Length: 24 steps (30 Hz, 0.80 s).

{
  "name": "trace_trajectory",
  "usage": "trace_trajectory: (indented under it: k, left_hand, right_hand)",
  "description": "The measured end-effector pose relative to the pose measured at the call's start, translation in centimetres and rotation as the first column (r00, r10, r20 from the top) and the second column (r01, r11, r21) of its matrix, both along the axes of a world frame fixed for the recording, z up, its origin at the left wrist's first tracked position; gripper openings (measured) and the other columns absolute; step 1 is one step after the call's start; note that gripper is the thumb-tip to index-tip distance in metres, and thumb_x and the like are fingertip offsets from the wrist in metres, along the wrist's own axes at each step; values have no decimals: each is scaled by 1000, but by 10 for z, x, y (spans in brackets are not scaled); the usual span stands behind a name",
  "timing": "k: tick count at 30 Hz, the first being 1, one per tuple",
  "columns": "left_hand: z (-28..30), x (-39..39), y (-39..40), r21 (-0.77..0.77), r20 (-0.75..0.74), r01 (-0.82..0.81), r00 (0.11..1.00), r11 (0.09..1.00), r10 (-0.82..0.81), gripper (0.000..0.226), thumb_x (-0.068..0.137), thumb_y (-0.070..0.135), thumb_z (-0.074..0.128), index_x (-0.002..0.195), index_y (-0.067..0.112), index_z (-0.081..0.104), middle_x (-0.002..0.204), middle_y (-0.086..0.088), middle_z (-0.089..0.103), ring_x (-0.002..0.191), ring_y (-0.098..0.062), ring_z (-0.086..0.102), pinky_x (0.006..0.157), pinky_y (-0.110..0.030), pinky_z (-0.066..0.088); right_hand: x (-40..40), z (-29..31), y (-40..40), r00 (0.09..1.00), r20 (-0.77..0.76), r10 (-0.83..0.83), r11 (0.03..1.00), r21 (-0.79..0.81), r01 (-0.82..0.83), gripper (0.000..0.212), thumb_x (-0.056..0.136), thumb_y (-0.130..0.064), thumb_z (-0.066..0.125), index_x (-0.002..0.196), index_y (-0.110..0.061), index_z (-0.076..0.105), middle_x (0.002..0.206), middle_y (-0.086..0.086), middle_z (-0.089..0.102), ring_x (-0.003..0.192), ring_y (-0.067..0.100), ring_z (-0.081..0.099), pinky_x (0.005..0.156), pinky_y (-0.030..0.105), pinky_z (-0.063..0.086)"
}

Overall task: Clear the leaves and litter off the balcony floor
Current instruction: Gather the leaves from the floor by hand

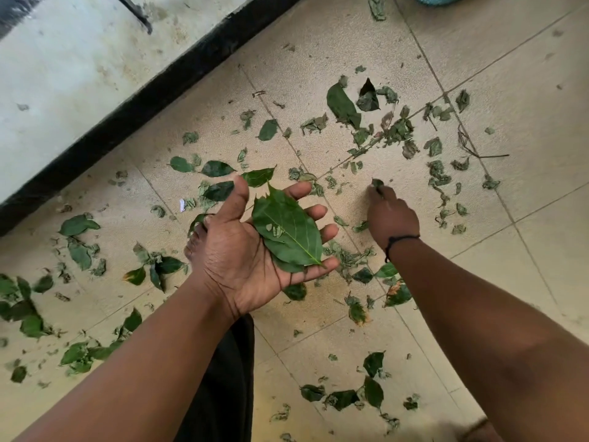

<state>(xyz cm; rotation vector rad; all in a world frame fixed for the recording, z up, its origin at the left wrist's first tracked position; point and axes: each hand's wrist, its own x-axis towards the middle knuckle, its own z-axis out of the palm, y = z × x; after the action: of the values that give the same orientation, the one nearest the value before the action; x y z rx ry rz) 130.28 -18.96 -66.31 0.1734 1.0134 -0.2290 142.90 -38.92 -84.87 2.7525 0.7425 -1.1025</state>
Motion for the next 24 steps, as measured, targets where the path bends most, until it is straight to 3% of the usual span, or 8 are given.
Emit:
trace_trajectory:
  k: [5,9,11,13,15,17,21,24]
  left_hand:
    - [-3,-1,-2,-7,-28,4,1000,1000,-4,67,97,63,26,95,21,78,97,-8,71,91,-32,70,81,-57,55]
    - [-5,-2,-5,-5,-31,32,999,999,-32,62,97,59,28,96,21,78,99,-8,71,92,-31,70,83,-55,55]
    - [-5,-3,-5,3,-31,38,999,999,-38,62,96,60,29,96,21,78,100,-8,71,93,-31,70,84,-54,55]
    - [-5,-3,-5,16,-39,38,999,999,-37,63,95,61,30,97,21,78,101,-8,71,94,-31,69,85,-54,55]
    - [-6,-3,-6,34,-56,39,998,999,-37,64,95,63,30,96,21,78,102,-8,71,94,-30,69,87,-53,53]
    - [-6,-5,-6,52,-72,37,997,998,-34,66,94,66,30,97,21,78,103,-8,71,94,-30,69,88,-52,53]
    - [-7,-9,-8,70,-82,37,996,997,-31,66,92,68,34,98,20,78,106,-8,70,96,-30,68,90,-51,52]
    - [-6,-11,-9,76,-76,32,997,997,-26,66,92,68,34,98,19,78,108,-9,70,98,-31,68,90,-53,52]
  right_hand:
    - [2,-8,0,986,-4,-167,979,118,166,38,94,-1,49,131,-8,57,136,17,47,107,42,55,79,45,49]
    - [10,-4,12,938,-28,-346,924,161,346,37,92,5,45,128,-2,42,127,22,38,76,39,50,64,44,39]
    - [17,-7,16,862,-109,-495,855,112,506,42,89,7,45,127,-6,39,121,17,39,77,34,46,66,42,41]
    - [27,-12,15,795,-195,-575,801,67,595,34,87,3,51,118,-7,42,108,13,45,82,30,48,64,36,39]
    - [33,-12,12,770,-251,-587,796,-6,605,25,83,-1,57,106,-8,50,103,13,54,85,29,54,62,32,43]
    - [32,-12,7,787,-272,-554,823,-34,567,27,84,-3,60,111,-8,55,104,12,57,89,29,57,71,34,49]
    - [23,-15,-4,789,-231,-569,798,77,598,24,94,-10,58,117,-8,53,102,6,50,87,23,46,71,30,38]
    - [20,-16,-9,770,-241,-590,771,114,626,24,94,-18,62,115,-12,53,103,5,52,89,24,48,72,32,41]
